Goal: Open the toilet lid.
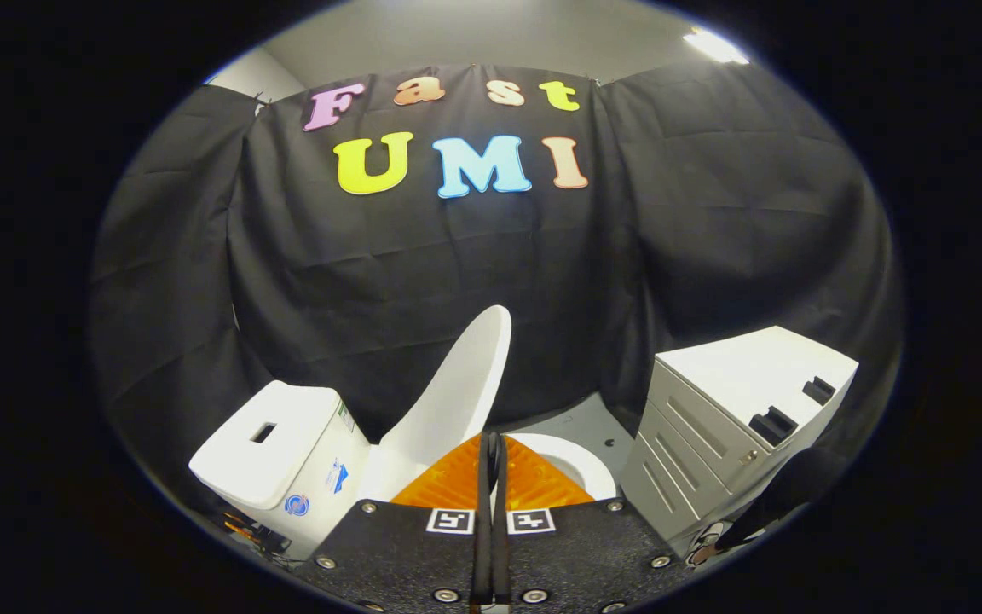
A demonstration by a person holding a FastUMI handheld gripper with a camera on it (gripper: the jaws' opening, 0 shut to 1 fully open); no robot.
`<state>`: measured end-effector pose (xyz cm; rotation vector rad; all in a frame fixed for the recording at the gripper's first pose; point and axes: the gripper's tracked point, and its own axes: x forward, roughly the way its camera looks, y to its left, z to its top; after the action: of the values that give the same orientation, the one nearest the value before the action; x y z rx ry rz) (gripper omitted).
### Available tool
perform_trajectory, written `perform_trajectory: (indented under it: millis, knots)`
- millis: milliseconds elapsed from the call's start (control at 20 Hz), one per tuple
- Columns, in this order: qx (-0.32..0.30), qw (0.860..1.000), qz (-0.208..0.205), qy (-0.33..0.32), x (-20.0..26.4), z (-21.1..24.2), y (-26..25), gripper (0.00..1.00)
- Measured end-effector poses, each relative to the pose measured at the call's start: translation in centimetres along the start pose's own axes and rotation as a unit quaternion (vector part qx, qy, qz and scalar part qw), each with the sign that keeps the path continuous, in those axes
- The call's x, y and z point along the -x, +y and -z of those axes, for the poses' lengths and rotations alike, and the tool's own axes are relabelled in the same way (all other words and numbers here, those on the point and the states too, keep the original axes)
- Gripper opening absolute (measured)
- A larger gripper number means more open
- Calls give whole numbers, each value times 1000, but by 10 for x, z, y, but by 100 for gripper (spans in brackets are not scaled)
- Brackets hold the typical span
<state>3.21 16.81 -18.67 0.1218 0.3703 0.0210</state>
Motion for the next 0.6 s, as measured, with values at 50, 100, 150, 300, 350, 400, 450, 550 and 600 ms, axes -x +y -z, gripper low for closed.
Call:
perform_trajectory:
  millis: [50, 100, 150, 300, 350, 400, 450, 550, 600]
  knots:
    - [1, 1000, 2, -1, 0, -2, 3, 0]
    - [-6, 1000, 4, -3, 2, -5, 7, 0]
    - [-12, 1000, 4, -6, 3, -6, 13, 0]
    - [-4, 1000, -4, -16, 7, -17, 28, 0]
    - [9, 1000, -3, -17, 8, -19, 31, 0]
    - [18, 1000, -3, -19, 10, -22, 36, 0]
    - [24, 999, -5, -21, 12, -23, 43, 0]
    - [28, 999, -16, -29, 12, -29, 58, 0]
    - [32, 999, -22, -34, 14, -32, 64, 0]
